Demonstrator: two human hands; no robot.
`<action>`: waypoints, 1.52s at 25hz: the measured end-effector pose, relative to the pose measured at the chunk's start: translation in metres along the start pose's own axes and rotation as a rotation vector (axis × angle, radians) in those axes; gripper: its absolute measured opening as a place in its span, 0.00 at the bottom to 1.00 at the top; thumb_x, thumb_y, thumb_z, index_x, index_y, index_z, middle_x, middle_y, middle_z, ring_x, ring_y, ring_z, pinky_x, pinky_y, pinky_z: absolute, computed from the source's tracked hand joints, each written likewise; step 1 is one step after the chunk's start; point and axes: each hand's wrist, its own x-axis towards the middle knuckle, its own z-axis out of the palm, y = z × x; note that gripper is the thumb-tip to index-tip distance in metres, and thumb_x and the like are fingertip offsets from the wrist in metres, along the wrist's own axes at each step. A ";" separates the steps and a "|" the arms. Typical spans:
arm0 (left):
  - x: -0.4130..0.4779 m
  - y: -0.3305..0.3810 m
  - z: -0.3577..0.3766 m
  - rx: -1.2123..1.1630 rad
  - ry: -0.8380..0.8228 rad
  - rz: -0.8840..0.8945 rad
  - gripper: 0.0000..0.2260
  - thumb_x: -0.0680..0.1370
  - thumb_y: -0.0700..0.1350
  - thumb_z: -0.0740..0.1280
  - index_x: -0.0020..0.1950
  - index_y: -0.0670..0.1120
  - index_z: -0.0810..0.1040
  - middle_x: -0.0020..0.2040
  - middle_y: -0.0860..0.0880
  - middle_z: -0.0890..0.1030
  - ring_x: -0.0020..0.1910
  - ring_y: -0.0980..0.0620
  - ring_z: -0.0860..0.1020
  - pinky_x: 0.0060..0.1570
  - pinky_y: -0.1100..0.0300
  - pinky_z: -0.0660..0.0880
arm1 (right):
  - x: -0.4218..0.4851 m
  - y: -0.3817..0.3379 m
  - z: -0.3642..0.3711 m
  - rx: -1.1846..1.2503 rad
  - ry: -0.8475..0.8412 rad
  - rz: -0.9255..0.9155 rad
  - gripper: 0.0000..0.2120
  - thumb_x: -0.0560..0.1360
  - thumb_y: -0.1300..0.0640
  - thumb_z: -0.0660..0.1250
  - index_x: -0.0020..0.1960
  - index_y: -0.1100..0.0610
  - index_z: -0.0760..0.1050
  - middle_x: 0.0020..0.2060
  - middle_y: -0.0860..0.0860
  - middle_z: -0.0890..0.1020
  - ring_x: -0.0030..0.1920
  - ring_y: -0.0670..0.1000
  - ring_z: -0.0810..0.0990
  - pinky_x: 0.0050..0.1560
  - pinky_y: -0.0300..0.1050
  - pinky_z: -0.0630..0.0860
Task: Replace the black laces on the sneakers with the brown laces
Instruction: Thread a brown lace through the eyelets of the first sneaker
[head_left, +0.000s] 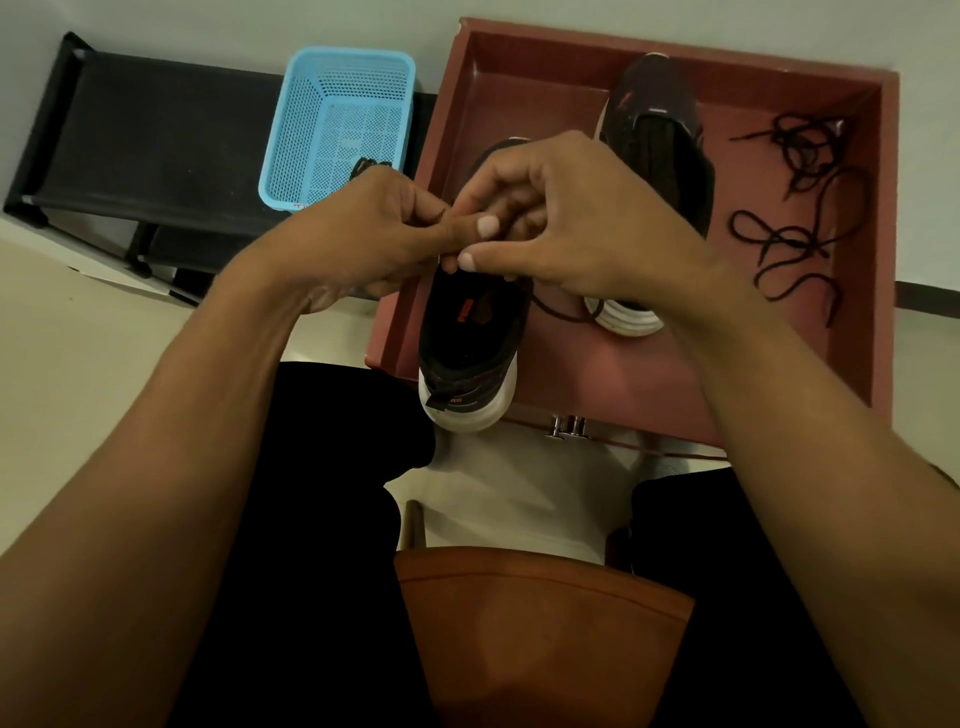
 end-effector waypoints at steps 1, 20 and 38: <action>0.001 -0.001 -0.002 -0.006 0.045 -0.007 0.30 0.74 0.64 0.72 0.44 0.34 0.81 0.30 0.42 0.65 0.27 0.47 0.59 0.30 0.52 0.54 | 0.001 0.002 0.000 0.009 0.046 0.013 0.10 0.75 0.52 0.79 0.55 0.53 0.84 0.41 0.46 0.88 0.39 0.46 0.88 0.43 0.44 0.86; 0.000 -0.013 -0.012 0.145 0.114 -0.163 0.11 0.73 0.41 0.78 0.54 0.41 0.85 0.37 0.43 0.87 0.30 0.55 0.82 0.26 0.66 0.77 | 0.016 0.008 0.035 -0.311 0.142 0.140 0.03 0.76 0.48 0.76 0.47 0.46 0.88 0.38 0.39 0.83 0.39 0.38 0.81 0.37 0.26 0.73; -0.002 -0.015 -0.016 0.177 0.016 -0.062 0.06 0.80 0.41 0.72 0.57 0.43 0.85 0.43 0.47 0.88 0.41 0.49 0.87 0.37 0.60 0.83 | 0.016 0.011 0.033 -0.191 0.130 0.117 0.17 0.69 0.50 0.83 0.51 0.52 0.78 0.34 0.43 0.86 0.39 0.36 0.84 0.50 0.42 0.82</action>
